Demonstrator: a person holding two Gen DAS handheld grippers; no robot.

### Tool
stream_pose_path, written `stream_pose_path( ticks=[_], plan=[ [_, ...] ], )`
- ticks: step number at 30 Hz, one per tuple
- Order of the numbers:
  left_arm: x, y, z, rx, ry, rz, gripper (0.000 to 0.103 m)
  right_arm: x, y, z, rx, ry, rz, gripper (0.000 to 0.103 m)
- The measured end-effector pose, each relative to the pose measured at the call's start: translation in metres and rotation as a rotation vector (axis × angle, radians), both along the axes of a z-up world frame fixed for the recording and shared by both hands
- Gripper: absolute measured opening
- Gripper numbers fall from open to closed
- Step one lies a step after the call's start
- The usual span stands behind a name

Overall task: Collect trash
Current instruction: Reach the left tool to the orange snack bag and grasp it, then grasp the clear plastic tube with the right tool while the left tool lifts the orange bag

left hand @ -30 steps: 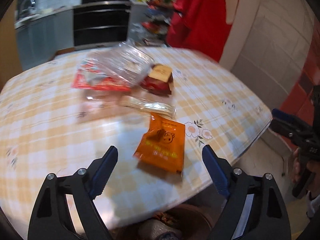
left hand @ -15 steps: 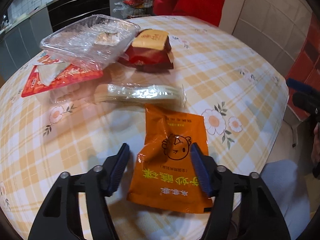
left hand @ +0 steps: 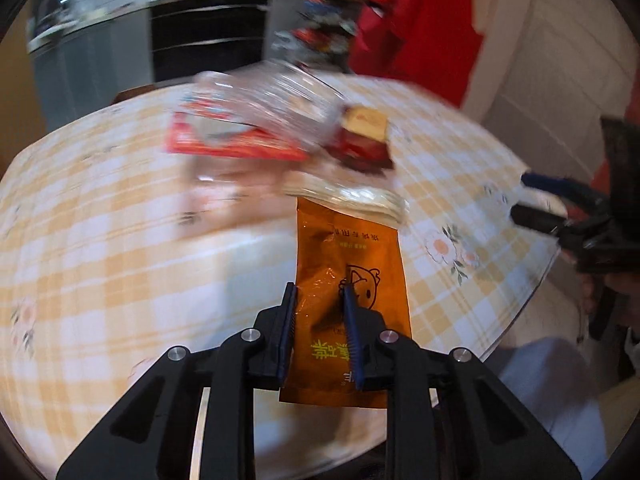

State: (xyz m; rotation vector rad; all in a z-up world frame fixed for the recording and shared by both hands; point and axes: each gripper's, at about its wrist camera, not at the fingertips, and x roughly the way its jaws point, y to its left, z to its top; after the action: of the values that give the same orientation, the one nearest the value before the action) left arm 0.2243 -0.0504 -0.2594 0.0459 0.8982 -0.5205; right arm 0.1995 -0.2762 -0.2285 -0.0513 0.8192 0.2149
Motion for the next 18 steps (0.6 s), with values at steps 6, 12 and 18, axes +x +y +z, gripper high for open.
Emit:
stream_pose_path(
  ticks=[6, 12, 18],
  plan=[
    [-0.011, 0.064, 0.022, -0.088, -0.029, 0.181, 0.022, 0.027, 0.035, 0.005, -0.037, -0.030, 0.106, 0.097],
    [-0.023, 0.102, 0.036, -0.121, -0.066, 0.289, 0.022, 0.053, 0.079, 0.000, -0.107, -0.054, 0.212, 0.092],
    [-0.036, 0.119, 0.035, -0.147, -0.064, 0.336, 0.022, 0.086, 0.110, -0.027, -0.135, 0.050, 0.285, 0.067]
  ],
)
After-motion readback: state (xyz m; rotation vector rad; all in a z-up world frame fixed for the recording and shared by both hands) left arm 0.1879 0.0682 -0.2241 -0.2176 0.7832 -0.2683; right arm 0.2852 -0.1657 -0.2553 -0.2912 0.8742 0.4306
